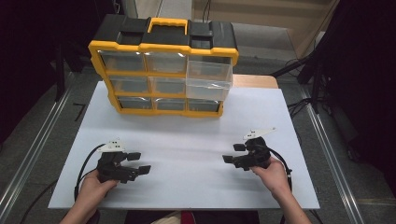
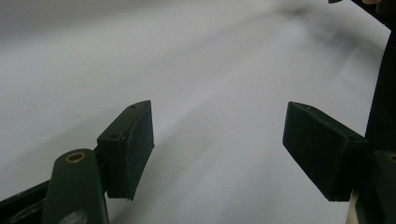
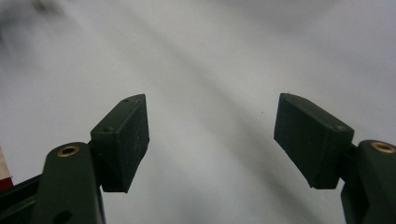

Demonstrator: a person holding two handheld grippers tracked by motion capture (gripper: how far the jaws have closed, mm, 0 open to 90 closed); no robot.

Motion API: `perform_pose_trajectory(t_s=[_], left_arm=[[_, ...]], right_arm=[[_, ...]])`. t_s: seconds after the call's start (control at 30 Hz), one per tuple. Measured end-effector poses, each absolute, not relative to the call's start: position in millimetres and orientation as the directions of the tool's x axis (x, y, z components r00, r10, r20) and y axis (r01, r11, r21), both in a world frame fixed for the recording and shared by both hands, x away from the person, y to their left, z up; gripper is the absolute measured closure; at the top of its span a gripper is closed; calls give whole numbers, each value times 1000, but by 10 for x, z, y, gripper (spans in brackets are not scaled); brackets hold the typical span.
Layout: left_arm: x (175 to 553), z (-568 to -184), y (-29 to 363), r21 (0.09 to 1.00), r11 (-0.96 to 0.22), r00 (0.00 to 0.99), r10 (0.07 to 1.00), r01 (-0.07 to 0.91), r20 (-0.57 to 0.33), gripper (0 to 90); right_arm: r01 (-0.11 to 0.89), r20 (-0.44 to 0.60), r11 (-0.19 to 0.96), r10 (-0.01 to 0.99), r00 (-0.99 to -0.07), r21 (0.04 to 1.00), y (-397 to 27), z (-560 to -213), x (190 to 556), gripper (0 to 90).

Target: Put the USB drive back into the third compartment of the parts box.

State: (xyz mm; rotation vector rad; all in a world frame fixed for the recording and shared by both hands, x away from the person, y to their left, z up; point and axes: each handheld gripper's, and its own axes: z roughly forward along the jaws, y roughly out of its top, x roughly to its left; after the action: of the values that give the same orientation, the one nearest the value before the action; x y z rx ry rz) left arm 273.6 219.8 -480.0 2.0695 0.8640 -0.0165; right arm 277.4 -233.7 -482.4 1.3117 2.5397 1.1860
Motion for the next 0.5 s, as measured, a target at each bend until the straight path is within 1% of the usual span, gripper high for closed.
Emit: perform_pose_trajectory(t_s=[0.2, 0.5], left_arm=[[2735, -4797, 2205, 719, -380, 757, 575, 583, -310, 260], [2741, -4793, 2227, 720, -375, 752, 584, 584, -306, 260]], right_arm=[[679, 289, 341, 716, -636, 650, -2433, -4873, 2688, 249], [700, 295, 315, 740, -604, 640, -2645, -4973, 2525, 249]])
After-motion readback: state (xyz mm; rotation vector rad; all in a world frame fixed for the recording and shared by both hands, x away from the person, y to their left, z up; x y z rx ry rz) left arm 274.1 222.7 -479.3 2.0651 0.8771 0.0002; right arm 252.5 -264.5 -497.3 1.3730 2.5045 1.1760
